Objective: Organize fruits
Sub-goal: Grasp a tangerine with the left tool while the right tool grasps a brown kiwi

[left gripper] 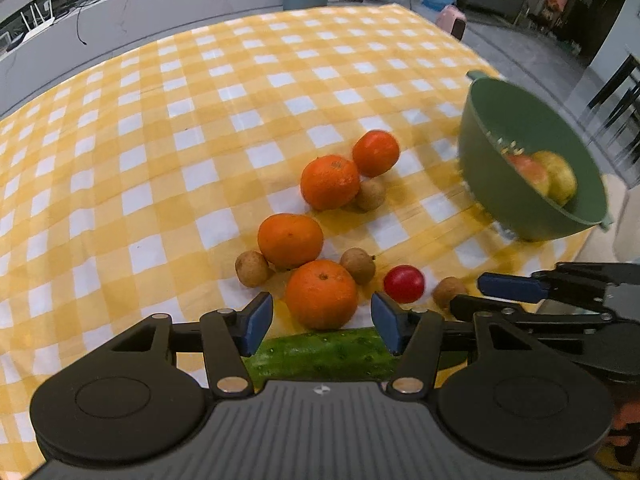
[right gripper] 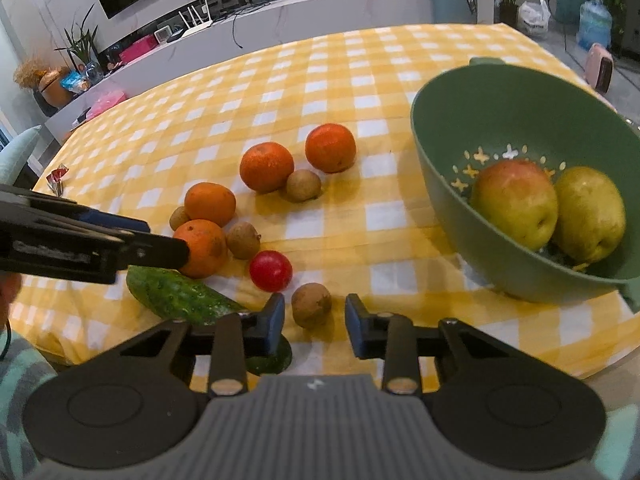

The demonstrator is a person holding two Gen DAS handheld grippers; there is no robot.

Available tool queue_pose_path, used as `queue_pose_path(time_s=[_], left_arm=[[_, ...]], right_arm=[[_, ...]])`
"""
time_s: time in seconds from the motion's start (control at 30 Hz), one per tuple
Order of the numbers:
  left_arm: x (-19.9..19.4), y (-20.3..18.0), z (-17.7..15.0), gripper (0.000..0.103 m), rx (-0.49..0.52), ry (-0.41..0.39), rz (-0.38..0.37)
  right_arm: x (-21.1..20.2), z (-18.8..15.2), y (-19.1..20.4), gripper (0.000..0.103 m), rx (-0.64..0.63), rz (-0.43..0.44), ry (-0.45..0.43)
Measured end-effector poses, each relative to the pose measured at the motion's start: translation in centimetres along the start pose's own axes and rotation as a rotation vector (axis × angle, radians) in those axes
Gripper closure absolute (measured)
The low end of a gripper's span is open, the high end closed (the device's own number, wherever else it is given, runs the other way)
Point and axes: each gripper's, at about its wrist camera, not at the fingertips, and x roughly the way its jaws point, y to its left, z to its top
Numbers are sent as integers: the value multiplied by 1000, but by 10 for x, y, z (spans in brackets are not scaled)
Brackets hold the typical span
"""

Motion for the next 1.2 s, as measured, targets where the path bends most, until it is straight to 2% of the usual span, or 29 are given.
queue_pose_path(time_s=[0.4, 0.57, 0.83, 1.0, 1.2], left_arm=[[23, -1, 3, 36, -1, 36, 6], [27, -2, 2, 47, 3, 43, 8], [27, -3, 2, 52, 3, 38, 4], [18, -4, 4, 53, -9, 17, 22], [-16, -8, 9, 53, -31, -50, 23]], right_arm=[[13, 3, -10, 80, 47, 52, 34], [14, 2, -8, 83, 40, 61, 34], [10, 2, -8, 84, 38, 70, 19], [-4, 3, -7, 84, 23, 78, -7], [-32, 7, -11, 84, 0, 89, -63]])
